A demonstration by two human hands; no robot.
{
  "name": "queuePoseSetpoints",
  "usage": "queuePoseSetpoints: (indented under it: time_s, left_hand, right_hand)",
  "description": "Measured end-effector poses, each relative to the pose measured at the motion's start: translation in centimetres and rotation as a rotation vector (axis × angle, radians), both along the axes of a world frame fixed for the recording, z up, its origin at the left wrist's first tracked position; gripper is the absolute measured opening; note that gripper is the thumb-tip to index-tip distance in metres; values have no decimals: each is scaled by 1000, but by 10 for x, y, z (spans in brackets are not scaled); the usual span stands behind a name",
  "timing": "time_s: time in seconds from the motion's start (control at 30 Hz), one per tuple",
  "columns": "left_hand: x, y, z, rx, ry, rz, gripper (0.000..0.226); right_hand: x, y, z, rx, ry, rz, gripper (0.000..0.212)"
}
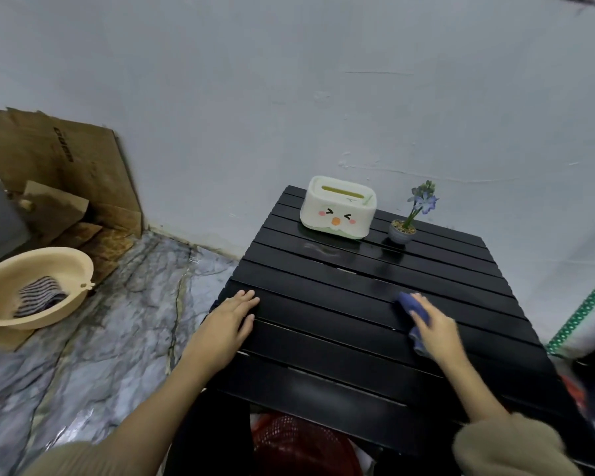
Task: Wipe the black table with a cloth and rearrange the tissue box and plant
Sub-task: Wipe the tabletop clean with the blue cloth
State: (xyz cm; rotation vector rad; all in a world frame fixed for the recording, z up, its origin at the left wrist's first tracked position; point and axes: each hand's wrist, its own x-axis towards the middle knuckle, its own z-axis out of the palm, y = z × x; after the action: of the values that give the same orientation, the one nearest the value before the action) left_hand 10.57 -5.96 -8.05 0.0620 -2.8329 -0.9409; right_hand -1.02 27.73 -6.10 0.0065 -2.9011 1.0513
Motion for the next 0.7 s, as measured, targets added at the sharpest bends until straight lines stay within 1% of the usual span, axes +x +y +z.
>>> queuePoseSetpoints:
  time_s: [0.1,0.17,0.2,0.23,0.3,0.4,0.5,0.57,0.6,0.63,0.7]
  left_hand:
    - [2,0,2,2,-22,-1,40]
    - [4,0,5,39,-28,11,39]
    - [5,1,6,62,-21,21,39]
    - [7,2,8,84,-10,33,38]
    - [12,6,12,137,25,57,38]
    - [26,13,16,246,78,107,38]
    - [39,9,14,260,83,155,37]
    - [45,5,13,248,76,173,36]
    - [48,3,14,250,71,185,36]
    - [50,1,15,255,64,196,36]
    - [54,0,16,259,38,189,37]
  right_hand:
    - [3,39,-3,73,8,-231,38]
    - [5,24,-4,72,7,-279,38]
    - [6,7,-5,66,19,-260,38]
    - [9,-13,-7,74,37,-206,38]
    - [20,-62,-12,110,70,-24,40]
    - [54,-138,-16,111,49,238,42]
    - [104,-186,-10,113,59,513,45]
    - [129,-184,-8,94,67,644,45]
    - [135,-171,-8,70,63,663,44]
    - [138,-153,-8,42,57,653,44]
    - [138,-99,-10,2,46,545,44]
